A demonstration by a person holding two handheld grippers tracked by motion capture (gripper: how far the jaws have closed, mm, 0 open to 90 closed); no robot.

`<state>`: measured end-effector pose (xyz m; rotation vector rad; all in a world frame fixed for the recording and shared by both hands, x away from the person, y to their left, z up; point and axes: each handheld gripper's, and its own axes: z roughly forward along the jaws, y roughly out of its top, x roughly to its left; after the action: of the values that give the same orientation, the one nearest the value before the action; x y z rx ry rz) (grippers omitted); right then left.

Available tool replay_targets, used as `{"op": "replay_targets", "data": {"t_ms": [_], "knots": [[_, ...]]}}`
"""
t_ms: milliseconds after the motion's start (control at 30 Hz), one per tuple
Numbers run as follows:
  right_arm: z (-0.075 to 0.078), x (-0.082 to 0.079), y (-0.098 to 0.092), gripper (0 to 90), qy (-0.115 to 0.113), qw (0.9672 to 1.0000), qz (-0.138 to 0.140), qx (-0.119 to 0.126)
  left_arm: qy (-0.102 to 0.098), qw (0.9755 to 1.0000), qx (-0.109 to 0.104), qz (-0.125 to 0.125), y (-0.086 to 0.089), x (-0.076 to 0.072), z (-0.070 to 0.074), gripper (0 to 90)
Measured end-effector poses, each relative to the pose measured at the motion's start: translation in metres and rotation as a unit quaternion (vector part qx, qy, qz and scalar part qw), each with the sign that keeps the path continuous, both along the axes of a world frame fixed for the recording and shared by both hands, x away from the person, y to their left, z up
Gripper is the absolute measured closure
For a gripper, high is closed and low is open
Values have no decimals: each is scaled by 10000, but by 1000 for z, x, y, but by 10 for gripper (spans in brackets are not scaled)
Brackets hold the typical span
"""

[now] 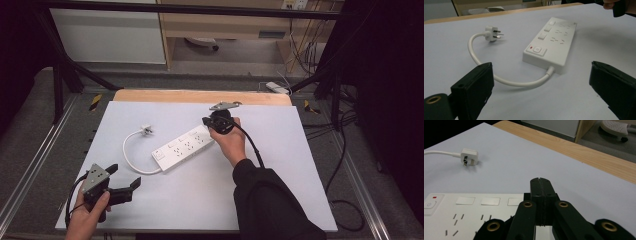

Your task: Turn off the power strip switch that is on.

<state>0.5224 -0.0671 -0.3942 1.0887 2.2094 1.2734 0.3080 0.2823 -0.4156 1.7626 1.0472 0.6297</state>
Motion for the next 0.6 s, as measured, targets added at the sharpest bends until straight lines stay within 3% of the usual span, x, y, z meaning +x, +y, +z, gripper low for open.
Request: {"op": "replay_targets", "data": {"t_ms": [600], "knots": [[-13, 4, 13, 900, 112, 9999, 35, -62, 1, 10000, -11, 20, 1, 0, 0, 57]]}}
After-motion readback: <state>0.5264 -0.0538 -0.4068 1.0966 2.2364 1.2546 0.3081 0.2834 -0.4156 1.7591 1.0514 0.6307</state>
